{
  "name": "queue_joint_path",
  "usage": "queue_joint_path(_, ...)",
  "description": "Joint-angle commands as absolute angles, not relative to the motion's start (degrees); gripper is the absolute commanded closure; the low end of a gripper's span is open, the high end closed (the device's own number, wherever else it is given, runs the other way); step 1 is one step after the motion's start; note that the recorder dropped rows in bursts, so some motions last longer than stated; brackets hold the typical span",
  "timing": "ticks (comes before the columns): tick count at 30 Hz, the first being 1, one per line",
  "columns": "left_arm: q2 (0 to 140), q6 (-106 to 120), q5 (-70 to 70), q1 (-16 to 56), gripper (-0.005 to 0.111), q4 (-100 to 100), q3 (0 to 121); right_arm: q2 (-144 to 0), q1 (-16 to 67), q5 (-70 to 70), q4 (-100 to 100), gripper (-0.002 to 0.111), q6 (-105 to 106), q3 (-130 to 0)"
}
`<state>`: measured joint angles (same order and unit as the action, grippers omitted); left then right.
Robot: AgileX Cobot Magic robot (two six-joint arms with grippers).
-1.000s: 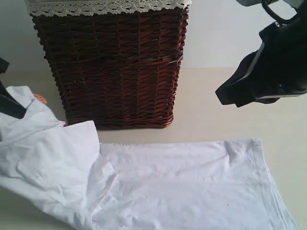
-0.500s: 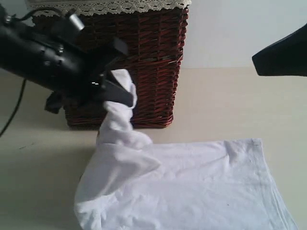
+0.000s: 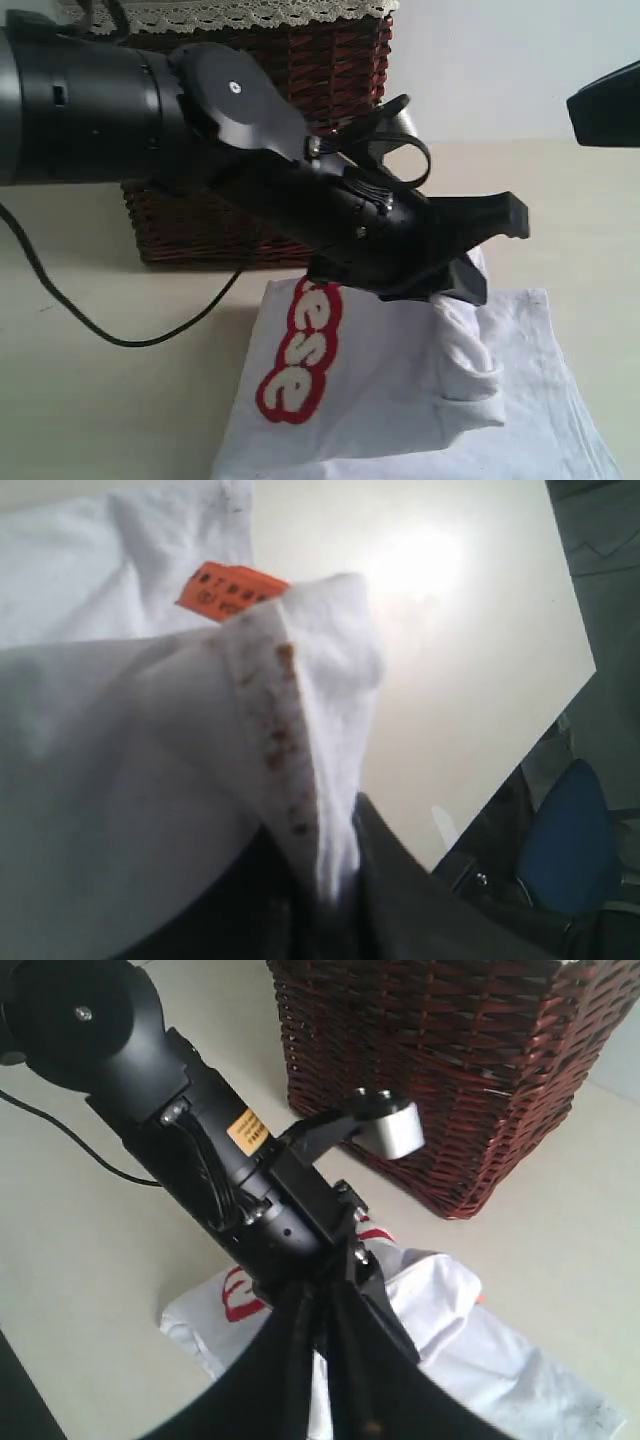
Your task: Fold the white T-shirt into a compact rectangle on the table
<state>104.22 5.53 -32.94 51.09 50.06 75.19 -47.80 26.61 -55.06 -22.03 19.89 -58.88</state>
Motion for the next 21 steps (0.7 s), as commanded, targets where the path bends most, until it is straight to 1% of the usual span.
queue_joint_path(1,105.89,8.08,-29.16,53.08,0.079,52.71,79.23,-47.48,26.68,-55.57,-22.19,0.1,19.83,-59.13)
queue_joint_path(3,106.96,8.39,-29.43,53.66,0.073,52.96,81.13,-47.48,26.68,-55.57,-22.19,0.1,19.83,-59.13)
queue_joint_path(11,111.75,13.2,-30.19,56.11,0.072,52.85,87.64,-47.48,26.68,-55.57,-22.04,0.1,19.83,-59.13)
queue_joint_path(15,112.22,13.47,-31.17,55.74,0.06,51.91,88.54,-47.48,26.68,-55.67,-21.92,0.1,19.83,-59.13)
queue_joint_path(17,111.1,13.47,-34.72,53.81,0.058,49.02,88.54,-47.45,26.68,-55.79,-21.61,0.1,19.83,-59.13)
queue_joint_path(18,110.64,13.47,-36.86,53.01,0.059,48.16,88.54,-47.45,26.68,-55.79,-20.97,0.1,19.83,-59.13)
queue_joint_path(20,109.35,13.34,-42.87,50.5,0.065,45.42,88.54,-47.35,26.68,-55.67,-19.15,0.1,18.27,-59.13)
queue_joint_path(21,108.35,13.2,-46.59,48.9,0.077,42.83,88.54,-47.35,26.68,-56.02,-17.11,0.1,16.18,-59.13)
